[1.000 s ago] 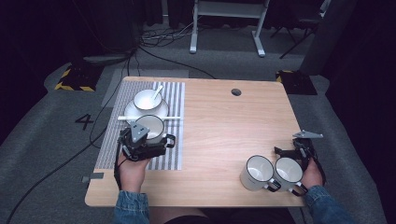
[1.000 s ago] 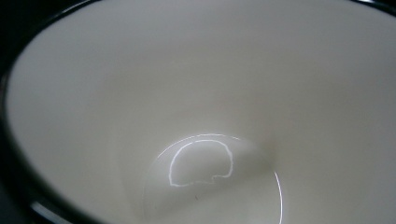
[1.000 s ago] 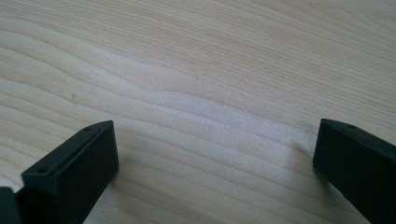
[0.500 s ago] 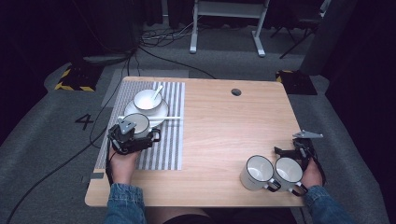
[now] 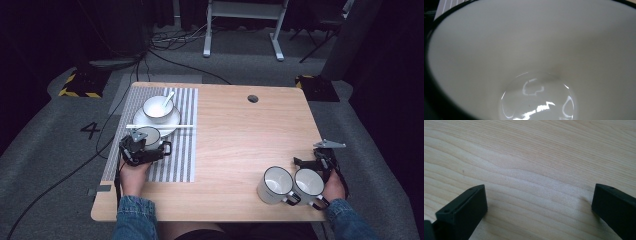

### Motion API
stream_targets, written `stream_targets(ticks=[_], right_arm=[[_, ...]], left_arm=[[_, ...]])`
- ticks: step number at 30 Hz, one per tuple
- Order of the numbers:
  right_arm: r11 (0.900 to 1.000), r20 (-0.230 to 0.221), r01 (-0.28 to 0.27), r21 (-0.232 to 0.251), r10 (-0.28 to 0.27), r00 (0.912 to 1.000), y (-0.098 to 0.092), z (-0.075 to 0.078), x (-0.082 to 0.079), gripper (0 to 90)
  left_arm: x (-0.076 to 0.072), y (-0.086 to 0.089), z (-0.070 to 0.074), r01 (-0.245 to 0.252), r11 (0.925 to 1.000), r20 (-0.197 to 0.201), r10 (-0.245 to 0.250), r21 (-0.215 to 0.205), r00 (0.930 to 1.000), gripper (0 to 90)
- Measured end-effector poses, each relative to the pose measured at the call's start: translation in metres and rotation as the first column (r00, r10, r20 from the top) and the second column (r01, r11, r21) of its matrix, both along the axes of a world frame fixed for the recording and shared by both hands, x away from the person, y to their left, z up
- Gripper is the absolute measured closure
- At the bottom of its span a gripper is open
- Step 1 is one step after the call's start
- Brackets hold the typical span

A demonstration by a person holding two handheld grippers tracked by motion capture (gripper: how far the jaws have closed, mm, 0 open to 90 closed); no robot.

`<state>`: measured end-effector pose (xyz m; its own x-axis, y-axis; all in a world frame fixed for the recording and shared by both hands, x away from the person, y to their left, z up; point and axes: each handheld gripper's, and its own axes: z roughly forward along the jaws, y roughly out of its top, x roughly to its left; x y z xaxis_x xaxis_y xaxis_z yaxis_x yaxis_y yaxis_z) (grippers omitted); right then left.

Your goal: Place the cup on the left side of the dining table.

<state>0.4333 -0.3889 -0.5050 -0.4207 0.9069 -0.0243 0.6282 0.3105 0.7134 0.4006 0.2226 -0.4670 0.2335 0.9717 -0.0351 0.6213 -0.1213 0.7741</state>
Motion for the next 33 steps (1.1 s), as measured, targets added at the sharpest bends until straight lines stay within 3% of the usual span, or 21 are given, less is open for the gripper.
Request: stream_targets(ticks=[5, 11, 16, 18, 22, 33], right_arm=[[1.000, 0.000, 0.000, 0.001, 0.000, 1.0000, 0.000, 0.000, 0.000, 0.1], [1.000, 0.001, 0.000, -0.001, 0.000, 1.0000, 0.000, 0.000, 0.000, 0.1], [1.000, 0.000, 0.000, 0.000, 0.000, 1.0000, 0.000, 0.000, 0.000, 0.1], [1.000, 0.000, 0.000, 0.000, 0.000, 1.0000, 0.000, 0.000, 0.000, 0.1], [1.000, -0.001, 0.000, 0.007, 0.000, 1.0000, 0.000, 0.000, 0.000, 0.1], [1.000, 0.000, 0.000, 0.000, 0.000, 1.0000, 0.000, 0.000, 0.000, 0.1]], left_arm=[[0.004, -0.001, -0.006, -0.005, 1.0000, -0.027, 0.005, 0.000, 0.9996, 2.9], [0.002, -0.001, -0.007, -0.006, 1.0000, -0.018, 0.006, 0.006, 0.9998, 2.9], [-0.004, -0.007, -0.009, 0.002, 0.9969, -0.018, -0.001, 0.079, 0.9998, 2.6], [-0.006, -0.007, -0.010, -0.003, 0.9969, -0.011, 0.004, 0.079, 0.9999, 2.7], [-0.010, 0.000, -0.014, -0.003, 0.9997, 0.003, 0.003, 0.023, 1.0000, 2.7], [-0.015, 0.000, -0.013, -0.003, 0.9993, -0.031, 0.004, 0.037, 0.9995, 2.5]])
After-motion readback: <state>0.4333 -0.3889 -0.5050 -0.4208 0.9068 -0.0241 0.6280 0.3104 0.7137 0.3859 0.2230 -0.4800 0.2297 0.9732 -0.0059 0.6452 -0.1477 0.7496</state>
